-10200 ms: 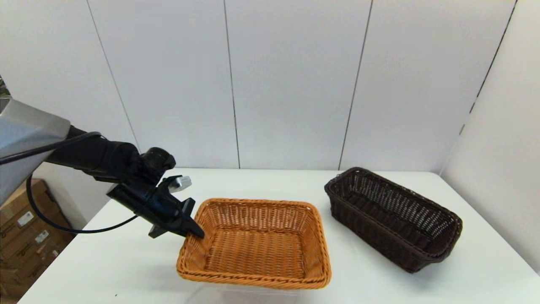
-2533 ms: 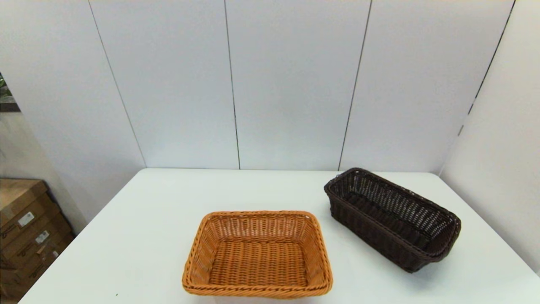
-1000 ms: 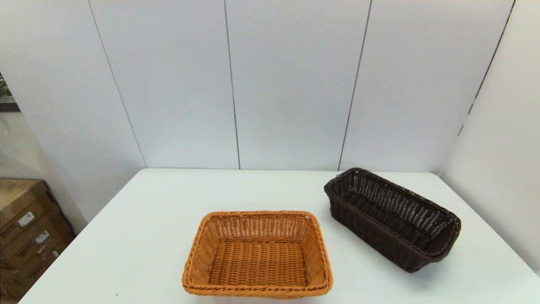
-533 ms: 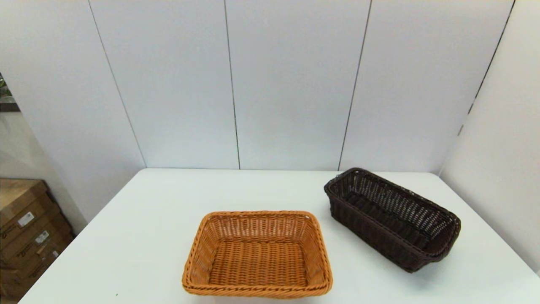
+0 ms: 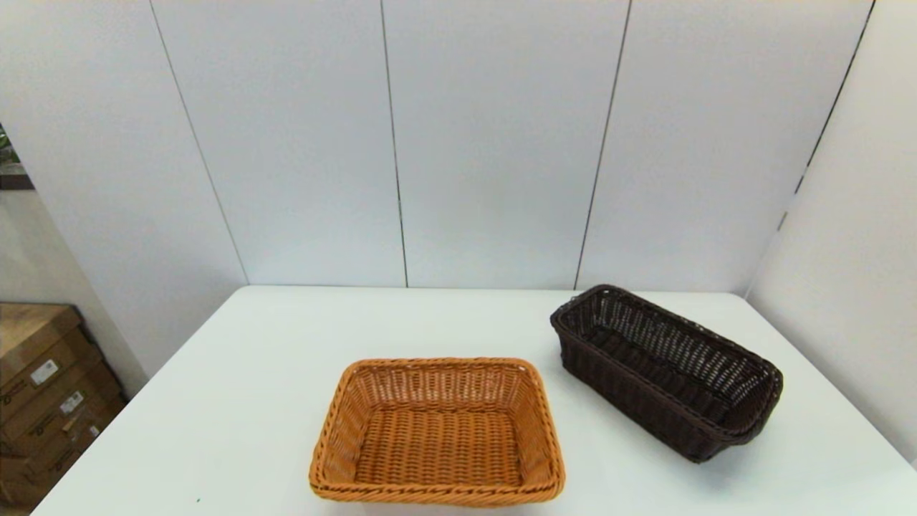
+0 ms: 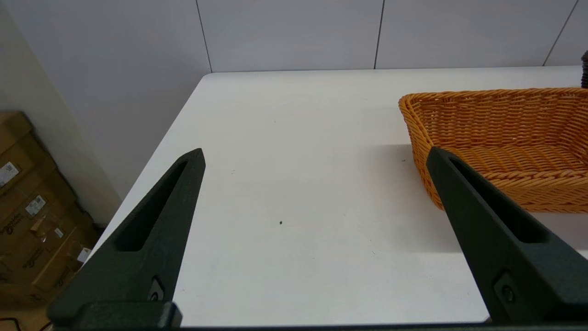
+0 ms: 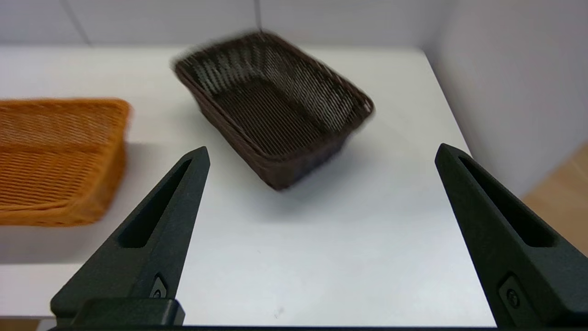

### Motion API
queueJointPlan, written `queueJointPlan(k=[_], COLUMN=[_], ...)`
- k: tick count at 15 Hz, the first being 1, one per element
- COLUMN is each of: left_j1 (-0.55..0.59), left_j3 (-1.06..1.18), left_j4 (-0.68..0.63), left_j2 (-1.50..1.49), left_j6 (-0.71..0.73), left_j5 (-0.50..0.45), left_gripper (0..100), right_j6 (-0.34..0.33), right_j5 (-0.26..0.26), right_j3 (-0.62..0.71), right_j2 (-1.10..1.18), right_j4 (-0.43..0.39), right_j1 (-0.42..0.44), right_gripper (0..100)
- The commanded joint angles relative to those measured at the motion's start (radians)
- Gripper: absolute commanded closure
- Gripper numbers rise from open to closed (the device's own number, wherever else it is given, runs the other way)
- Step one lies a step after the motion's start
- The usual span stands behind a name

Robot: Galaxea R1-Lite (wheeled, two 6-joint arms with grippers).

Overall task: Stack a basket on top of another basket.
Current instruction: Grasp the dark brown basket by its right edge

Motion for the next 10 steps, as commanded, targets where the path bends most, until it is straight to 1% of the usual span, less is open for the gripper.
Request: queueJointPlan(k=[1, 2, 4, 5, 7, 9, 10], left_j1=[0.0, 0.0, 0.0, 0.0, 0.0, 0.0, 0.0], left_j3=[0.0, 0.0, 0.0, 0.0, 0.0, 0.0, 0.0], left_j4=[0.0, 0.0, 0.0, 0.0, 0.0, 0.0, 0.0], left_j2=[0.0, 0.0, 0.0, 0.0, 0.0, 0.0, 0.0], left_j6=[-0.001, -0.001, -0.001, -0.001, -0.001, -0.001, -0.001], left_j5=[0.001, -0.001, -0.001, 0.001, -0.001, -0.001, 0.001], left_gripper=[0, 0, 0, 0, 0, 0, 0], right_j6=[0.062, 0.084, 0.116, 0.156, 0.219, 0.266, 0.316], right_j5=[-0.066, -0.073, -0.108, -0.128, -0.137, -0.137, -0.137], right_j3=[-0.128, -0.15, -0.182, -0.207, -0.26, -0.303, -0.322], right_j2=[0.21, 0.247, 0.32, 0.373, 0.442, 0.491, 0.517], right_j4=[0.117, 0.123, 0.123, 0.123, 0.129, 0.166, 0.178], right_j1=[-0.059, -0.076, -0.088, -0.086, -0.083, -0.08, -0.066], right_gripper=[0, 0, 0, 0, 0, 0, 0])
